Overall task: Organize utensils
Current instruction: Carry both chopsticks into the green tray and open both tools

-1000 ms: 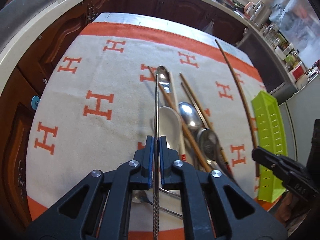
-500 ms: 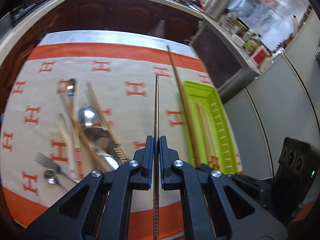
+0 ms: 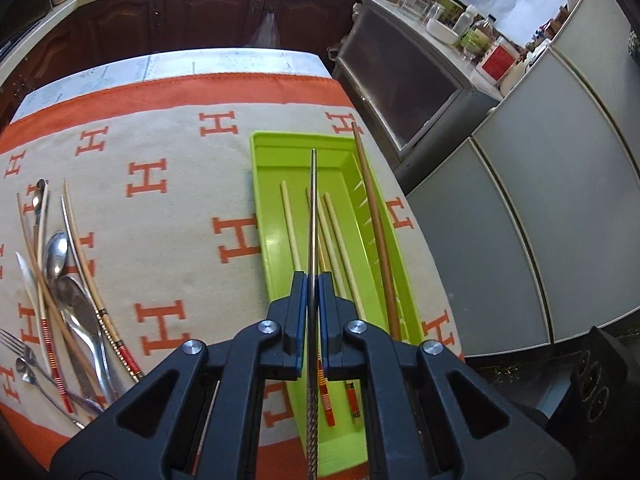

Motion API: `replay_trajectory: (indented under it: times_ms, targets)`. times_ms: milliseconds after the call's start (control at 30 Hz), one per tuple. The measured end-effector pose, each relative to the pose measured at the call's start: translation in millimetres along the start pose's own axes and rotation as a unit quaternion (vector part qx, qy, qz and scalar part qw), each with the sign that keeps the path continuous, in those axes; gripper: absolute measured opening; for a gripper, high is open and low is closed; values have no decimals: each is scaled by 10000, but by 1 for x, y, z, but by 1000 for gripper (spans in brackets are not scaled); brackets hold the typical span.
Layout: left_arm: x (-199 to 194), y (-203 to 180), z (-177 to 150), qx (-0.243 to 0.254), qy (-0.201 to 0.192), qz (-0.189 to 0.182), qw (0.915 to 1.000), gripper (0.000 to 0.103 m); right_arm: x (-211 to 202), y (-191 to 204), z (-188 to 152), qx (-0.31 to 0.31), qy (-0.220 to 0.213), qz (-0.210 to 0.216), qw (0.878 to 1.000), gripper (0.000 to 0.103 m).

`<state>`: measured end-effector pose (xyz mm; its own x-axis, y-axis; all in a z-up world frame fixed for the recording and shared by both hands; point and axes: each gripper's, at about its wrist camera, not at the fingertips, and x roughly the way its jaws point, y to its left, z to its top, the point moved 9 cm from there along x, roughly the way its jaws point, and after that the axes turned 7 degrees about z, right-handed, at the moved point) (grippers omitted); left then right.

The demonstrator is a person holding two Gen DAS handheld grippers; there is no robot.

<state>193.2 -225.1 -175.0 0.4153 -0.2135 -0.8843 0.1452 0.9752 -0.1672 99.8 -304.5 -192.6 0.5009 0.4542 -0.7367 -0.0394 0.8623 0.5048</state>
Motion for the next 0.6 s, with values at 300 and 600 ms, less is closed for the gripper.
replay_trajectory:
  times_ms: [300,600]
  targets:
    - [30,-3,-5,208,194,315,9991,4,8,-13,2,234,70,-70,9997,8]
    - [18,16,-17,297,140,512,9981,30,6,-5,1,138,56,-114,9998,8]
